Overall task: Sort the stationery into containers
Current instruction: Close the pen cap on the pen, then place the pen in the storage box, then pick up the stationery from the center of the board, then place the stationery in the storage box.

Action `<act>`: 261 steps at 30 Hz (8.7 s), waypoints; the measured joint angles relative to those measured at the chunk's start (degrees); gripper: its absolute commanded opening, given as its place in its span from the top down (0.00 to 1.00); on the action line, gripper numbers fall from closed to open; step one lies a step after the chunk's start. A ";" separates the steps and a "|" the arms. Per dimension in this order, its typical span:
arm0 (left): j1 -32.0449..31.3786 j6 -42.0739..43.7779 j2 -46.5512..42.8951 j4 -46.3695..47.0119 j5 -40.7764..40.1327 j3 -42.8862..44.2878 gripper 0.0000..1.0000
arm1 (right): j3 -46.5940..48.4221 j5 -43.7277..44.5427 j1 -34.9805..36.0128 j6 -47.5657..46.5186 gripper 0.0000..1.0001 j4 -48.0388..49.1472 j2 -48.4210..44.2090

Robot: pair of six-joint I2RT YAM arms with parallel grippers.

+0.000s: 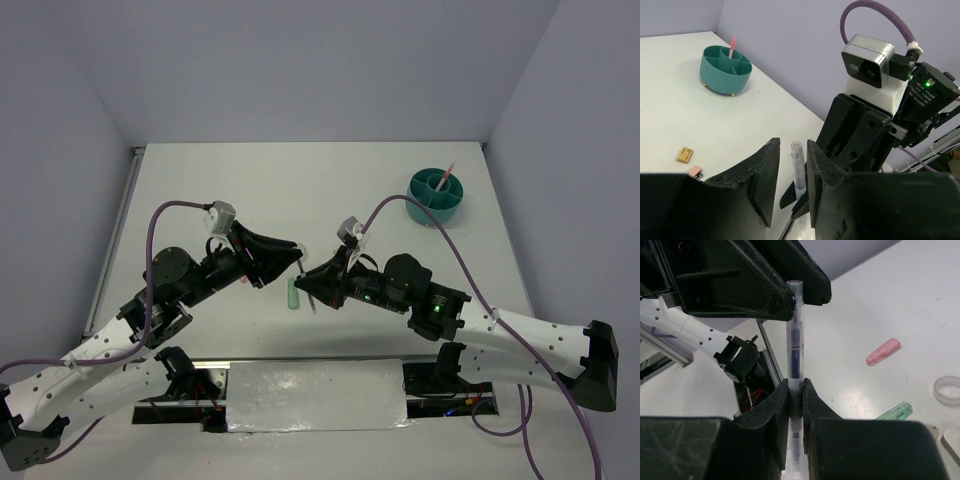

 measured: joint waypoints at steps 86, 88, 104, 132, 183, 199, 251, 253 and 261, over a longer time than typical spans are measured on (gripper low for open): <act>-8.26 6.34 -16.20 -50.25 -32.26 8.50 0.01 | 10.34 0.35 -65.64 -20.46 1.00 24.48 31.39; -8.26 6.36 -15.43 -50.27 -32.04 8.50 0.00 | 11.06 -0.48 -67.82 -20.04 1.00 24.94 32.79; -8.26 7.87 -13.97 -50.05 -29.29 8.50 0.01 | 11.04 -6.95 -74.36 -16.20 0.95 29.51 40.39; -7.85 8.83 -14.12 -49.72 -30.36 8.48 0.01 | 8.15 -10.80 -73.70 -10.60 0.11 31.32 35.58; 24.72 4.61 -2.38 -52.26 -30.77 10.25 0.01 | 31.93 5.11 -29.92 -14.80 0.41 -34.42 55.47; 24.72 4.85 -2.38 -51.45 -29.29 10.23 0.01 | 30.73 4.76 -29.99 -15.23 0.74 -34.42 57.64; 24.72 7.67 -5.27 -49.57 -23.04 9.31 0.01 | 62.29 23.85 -56.15 -50.38 0.65 -41.59 67.47; 24.72 7.67 -5.09 -49.55 -22.97 9.31 0.01 | 62.29 24.13 -56.43 -50.34 0.63 -41.53 67.47; 24.72 7.67 -5.05 -49.42 -22.82 9.29 0.01 | 62.27 24.59 -56.83 -49.88 0.52 -41.11 67.47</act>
